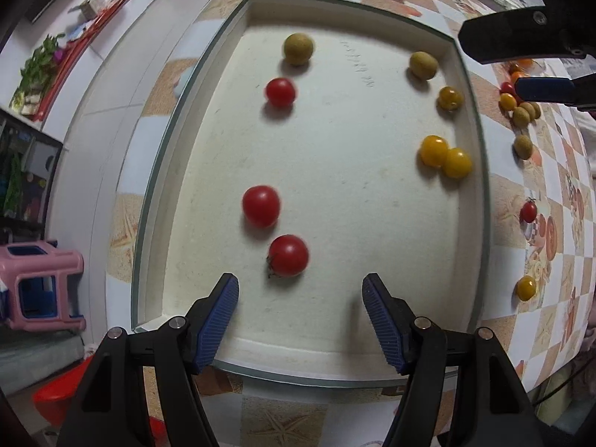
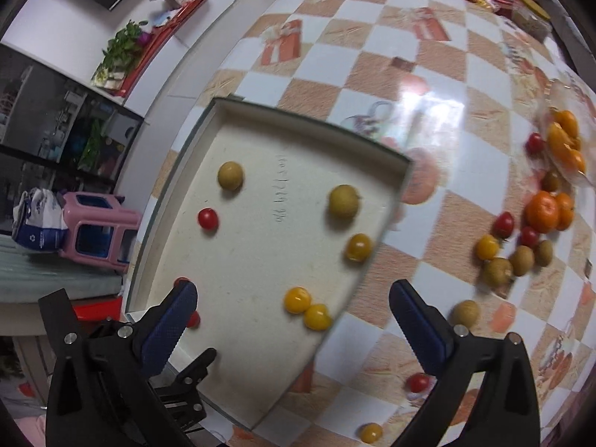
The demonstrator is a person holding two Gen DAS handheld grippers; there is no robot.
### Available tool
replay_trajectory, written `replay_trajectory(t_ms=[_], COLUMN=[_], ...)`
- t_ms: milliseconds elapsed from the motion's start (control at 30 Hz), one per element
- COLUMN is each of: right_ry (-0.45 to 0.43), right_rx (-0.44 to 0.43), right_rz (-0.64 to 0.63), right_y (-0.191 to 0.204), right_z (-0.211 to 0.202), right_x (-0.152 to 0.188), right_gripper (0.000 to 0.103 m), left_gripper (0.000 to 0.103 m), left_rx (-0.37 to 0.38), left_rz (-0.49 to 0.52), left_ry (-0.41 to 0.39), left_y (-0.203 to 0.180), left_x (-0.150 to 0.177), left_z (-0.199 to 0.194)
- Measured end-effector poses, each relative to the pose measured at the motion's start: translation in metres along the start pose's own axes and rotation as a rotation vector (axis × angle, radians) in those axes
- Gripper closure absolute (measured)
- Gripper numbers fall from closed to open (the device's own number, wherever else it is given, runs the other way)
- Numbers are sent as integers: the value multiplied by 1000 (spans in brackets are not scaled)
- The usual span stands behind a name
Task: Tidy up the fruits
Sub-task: 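Move both tools back to the fruit pile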
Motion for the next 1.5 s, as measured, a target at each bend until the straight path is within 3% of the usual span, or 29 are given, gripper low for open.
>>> replay_trajectory(t_ms=[267,500,700,933,1167,1367,1500], right_ry=[-19,9,21,9,23,33,8], right_rx=[71,140,177,202,160,158,167], right_rz=[112,233,287,243,174,110,85], right_y=[-65,-131,-172,-200,-214,-215,-215], right_z=[-35,-45,-50,-46,-27,-11,-7], right_x=[41,87,105,92,67,54,45], right_gripper=[0,0,0,2,32,40,40], left_gripper=[33,33,33,33,33,33,33], left_rx=[23,82,100,99,85,66,63], left_rz=[91,184,240,265,239,226,222], left_ry=[1,-60,-68,-57,-75,-66,-61], left_y=[-49,-123,-164,-202,-221,-226,-230], left_x=[-8,-18,-30,-42,-58,-65,-68], left_z=[-13,-43,-42,-16,2,18,27])
Point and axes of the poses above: each gripper's, at about its wrist camera, not at the fingertips, and z roughly the way its jaws point, y to its left, x to its underside, the point moved 2 cm from there along z, roughly the way its jaws point, and after that the axes turned 8 degrees about -z, right-handed, at the moved point
